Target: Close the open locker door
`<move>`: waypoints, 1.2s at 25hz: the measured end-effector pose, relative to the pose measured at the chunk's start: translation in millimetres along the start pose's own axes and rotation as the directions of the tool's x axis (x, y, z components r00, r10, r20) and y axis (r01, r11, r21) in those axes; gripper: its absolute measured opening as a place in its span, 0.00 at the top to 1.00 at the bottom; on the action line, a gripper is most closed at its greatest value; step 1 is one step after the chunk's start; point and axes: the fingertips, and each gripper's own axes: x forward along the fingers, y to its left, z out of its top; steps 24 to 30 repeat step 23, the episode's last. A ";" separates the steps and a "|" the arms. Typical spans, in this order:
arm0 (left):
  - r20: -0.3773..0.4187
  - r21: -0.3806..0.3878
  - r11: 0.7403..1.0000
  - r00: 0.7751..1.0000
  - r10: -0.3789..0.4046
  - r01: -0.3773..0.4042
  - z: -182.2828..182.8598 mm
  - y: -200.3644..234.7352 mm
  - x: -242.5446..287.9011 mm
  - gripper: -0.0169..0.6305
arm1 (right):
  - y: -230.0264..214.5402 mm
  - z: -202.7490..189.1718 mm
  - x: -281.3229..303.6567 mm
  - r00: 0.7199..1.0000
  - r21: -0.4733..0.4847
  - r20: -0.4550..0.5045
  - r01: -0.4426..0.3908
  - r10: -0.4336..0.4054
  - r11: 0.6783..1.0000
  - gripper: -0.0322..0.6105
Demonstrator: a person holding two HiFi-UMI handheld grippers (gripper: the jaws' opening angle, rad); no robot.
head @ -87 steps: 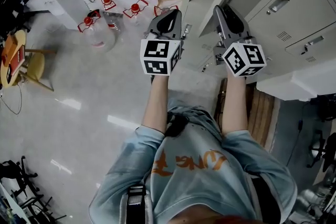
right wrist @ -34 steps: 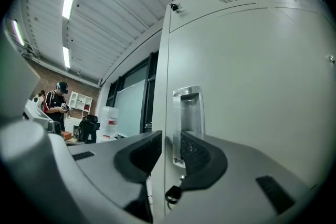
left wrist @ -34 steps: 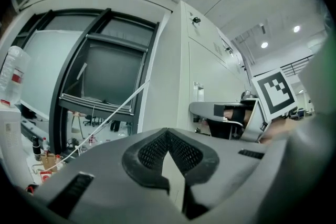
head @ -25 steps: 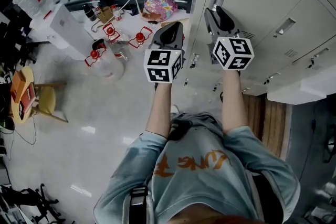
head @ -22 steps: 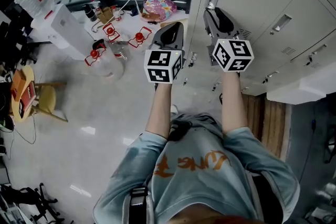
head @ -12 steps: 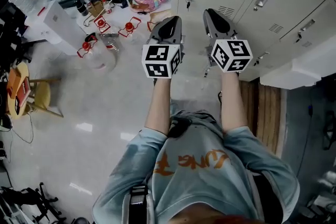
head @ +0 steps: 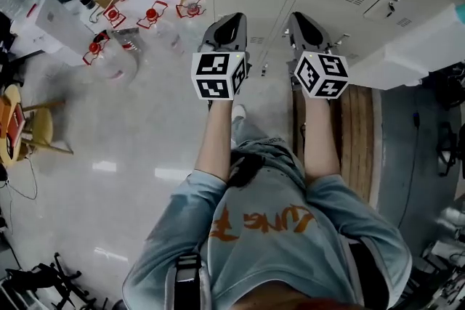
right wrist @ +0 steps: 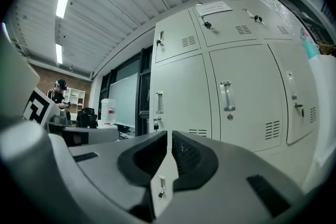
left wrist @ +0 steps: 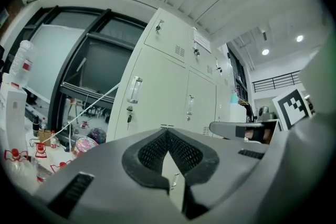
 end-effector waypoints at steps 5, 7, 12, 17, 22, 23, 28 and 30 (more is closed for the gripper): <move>0.004 -0.022 1.000 1.000 0.009 -0.009 -3.2 0.0 -10.5 0.95 | 14.2 0.4 -10.8 1.000 -0.026 0.001 -0.007 0.007 1.000 0.88; 0.005 -0.029 1.000 1.000 0.007 -0.007 -4.7 -3.9 -12.4 0.95 | 9.4 1.6 -19.2 1.000 -0.024 0.004 0.009 -0.009 1.000 0.88; -0.001 -0.052 0.999 1.000 -0.006 0.006 -14.3 -19.4 -11.2 0.95 | -1.6 -5.2 -38.1 0.999 -0.025 -0.006 0.035 -0.035 0.999 0.88; -0.025 -0.041 0.999 0.999 -0.019 0.018 -28.2 -37.8 -11.8 0.95 | -8.9 -19.2 -51.2 0.999 -0.012 -0.025 0.043 -0.043 0.999 0.88; -0.040 -0.052 0.998 0.999 0.022 -0.024 -34.5 -27.5 -19.6 0.95 | -7.9 -24.1 -55.6 0.999 -0.013 -0.029 0.032 -0.032 0.999 0.88; -0.043 -0.055 0.998 0.999 0.029 -0.031 -35.9 -25.6 -21.6 0.95 | -7.7 -25.1 -56.6 0.999 -0.012 -0.031 0.029 -0.030 0.999 0.88; -0.043 -0.055 0.998 0.999 0.029 -0.031 -35.9 -25.6 -21.6 0.95 | -7.7 -25.1 -56.6 0.999 -0.012 -0.031 0.029 -0.030 0.999 0.88; -0.043 -0.055 0.998 0.999 0.029 -0.031 -35.9 -25.6 -21.6 0.95 | -7.7 -25.1 -56.6 0.999 -0.012 -0.031 0.029 -0.030 0.999 0.88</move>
